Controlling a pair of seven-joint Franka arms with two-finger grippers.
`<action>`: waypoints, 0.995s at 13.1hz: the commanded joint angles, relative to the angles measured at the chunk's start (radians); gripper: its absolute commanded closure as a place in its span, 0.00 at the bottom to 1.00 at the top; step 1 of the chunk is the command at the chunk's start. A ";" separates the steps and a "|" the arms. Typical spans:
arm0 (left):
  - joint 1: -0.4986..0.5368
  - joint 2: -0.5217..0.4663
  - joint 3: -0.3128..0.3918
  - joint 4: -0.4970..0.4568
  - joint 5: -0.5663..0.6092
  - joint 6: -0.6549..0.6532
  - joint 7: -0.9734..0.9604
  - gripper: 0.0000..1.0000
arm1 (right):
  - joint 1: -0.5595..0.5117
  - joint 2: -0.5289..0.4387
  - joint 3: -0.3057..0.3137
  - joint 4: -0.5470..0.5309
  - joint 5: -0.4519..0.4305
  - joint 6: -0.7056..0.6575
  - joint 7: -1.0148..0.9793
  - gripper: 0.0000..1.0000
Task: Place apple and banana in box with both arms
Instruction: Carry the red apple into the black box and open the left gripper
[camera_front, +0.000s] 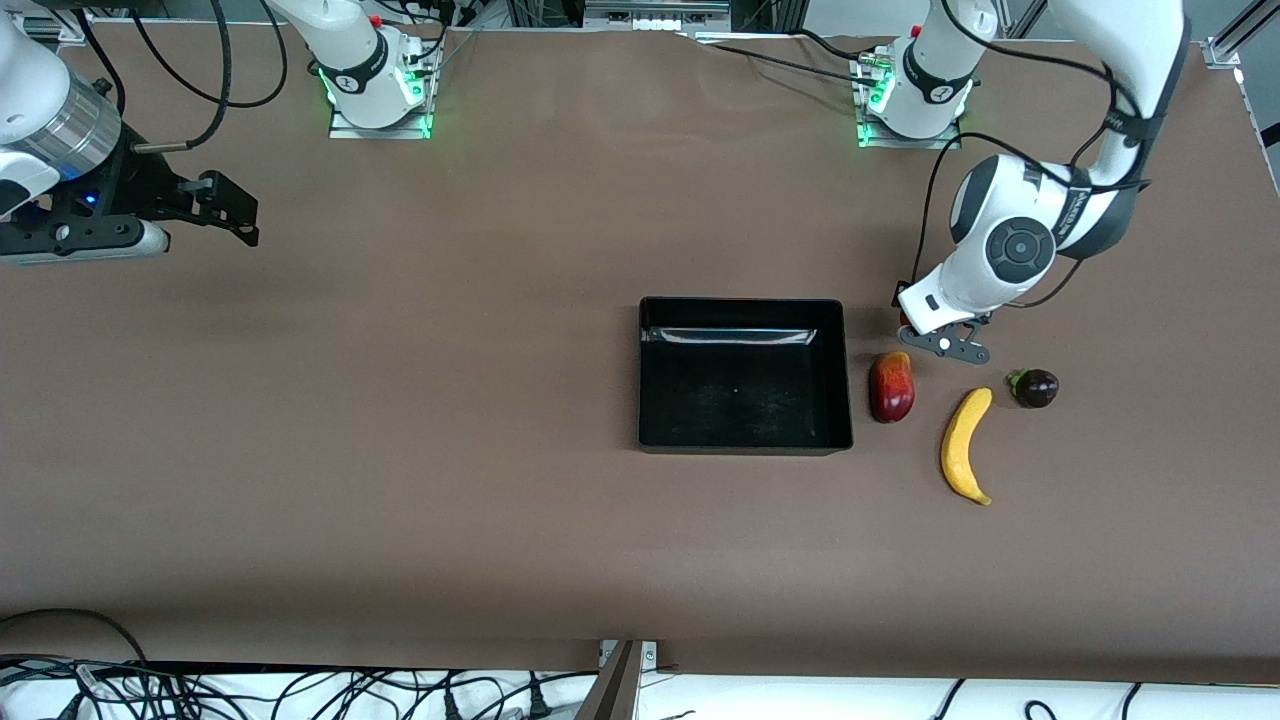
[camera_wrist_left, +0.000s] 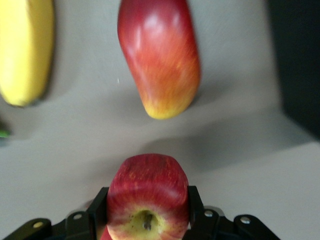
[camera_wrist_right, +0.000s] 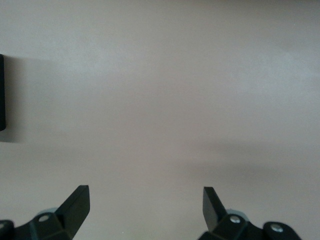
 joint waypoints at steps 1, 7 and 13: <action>-0.013 0.030 -0.068 0.222 -0.014 -0.171 -0.077 0.99 | 0.002 0.007 0.005 0.019 -0.015 0.003 0.000 0.00; -0.148 0.240 -0.110 0.372 -0.036 -0.104 -0.456 0.97 | 0.003 0.006 0.006 0.019 -0.012 0.031 -0.002 0.00; -0.211 0.351 -0.111 0.370 -0.022 -0.024 -0.521 0.10 | 0.003 0.006 0.005 0.019 -0.010 0.031 -0.002 0.00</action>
